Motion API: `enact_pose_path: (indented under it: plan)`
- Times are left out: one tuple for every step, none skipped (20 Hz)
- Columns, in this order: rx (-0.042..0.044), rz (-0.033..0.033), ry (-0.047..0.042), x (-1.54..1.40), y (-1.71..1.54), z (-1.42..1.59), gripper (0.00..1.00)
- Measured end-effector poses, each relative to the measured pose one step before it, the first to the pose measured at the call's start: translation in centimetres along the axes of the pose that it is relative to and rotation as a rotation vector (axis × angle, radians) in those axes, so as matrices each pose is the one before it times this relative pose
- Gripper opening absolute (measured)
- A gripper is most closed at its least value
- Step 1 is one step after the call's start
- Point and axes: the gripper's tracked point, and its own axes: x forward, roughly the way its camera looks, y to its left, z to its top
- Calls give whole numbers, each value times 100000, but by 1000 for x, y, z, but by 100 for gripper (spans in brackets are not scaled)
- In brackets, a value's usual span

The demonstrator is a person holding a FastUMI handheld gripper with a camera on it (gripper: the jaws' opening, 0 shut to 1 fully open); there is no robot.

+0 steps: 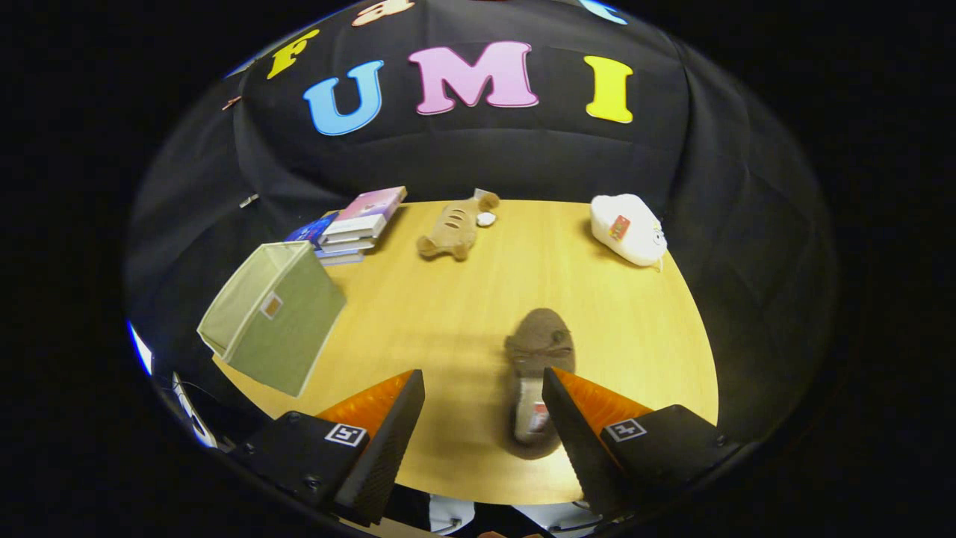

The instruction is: Open the storage box then place both shoes into the box .Put the left shoe in first, then the right shoe, with the right side of both shoes facing outward in a uniform manner.

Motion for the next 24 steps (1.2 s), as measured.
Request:
enact_pose_path:
  plan:
    - [-119, -1559, 2362, 800, -1715, -1097, 99]
    - [-79, -1448, 2270, 842, -1349, -828, 99]
    - [-146, -1031, 2193, 901, -1027, -681, 99]
    - [69, -803, 2512, 891, -821, -570, 99]
    - [431, -68, 1897, 1021, -498, -449, 99]
    - [508, -43, 1406, 1041, -477, -290, 99]
    - [224, -67, 1748, 1115, -326, -403, 99]
    - [-308, -253, 1806, 1140, -270, -276, 99]
    - [-344, -413, 1702, 1103, -153, -331, 99]
    - [-261, -512, 1493, 1059, -257, -234, 99]
    - [410, -564, 1534, 785, -295, -124, 99]
    - [1329, 74, 533, 737, -97, 58, 99]
    - [1104, -58, -606, 571, -185, 293, 99]
    - [1533, -618, 336, 636, -396, 120, 99]
    - [2837, 662, 1042, 507, -17, -146, 97]
    - [3920, 1994, 1123, 342, 452, -54, 94]
    - [3693, 1923, 1096, 235, 519, 59, 81]
    - [2615, 2065, 971, 170, 497, -103, 73]
    - [1207, -270, 705, 108, 23, -48, 60]
    - [172, -1506, -368, 51, -425, 184, 47]
    - [830, -1572, -313, -54, -255, 29, 33]
    - [569, -1259, 53, 58, -156, 87, 25]
    - [359, -294, -227, 105, 101, 98, 15]
    - [-817, 838, 169, 88, 131, 32, 11]
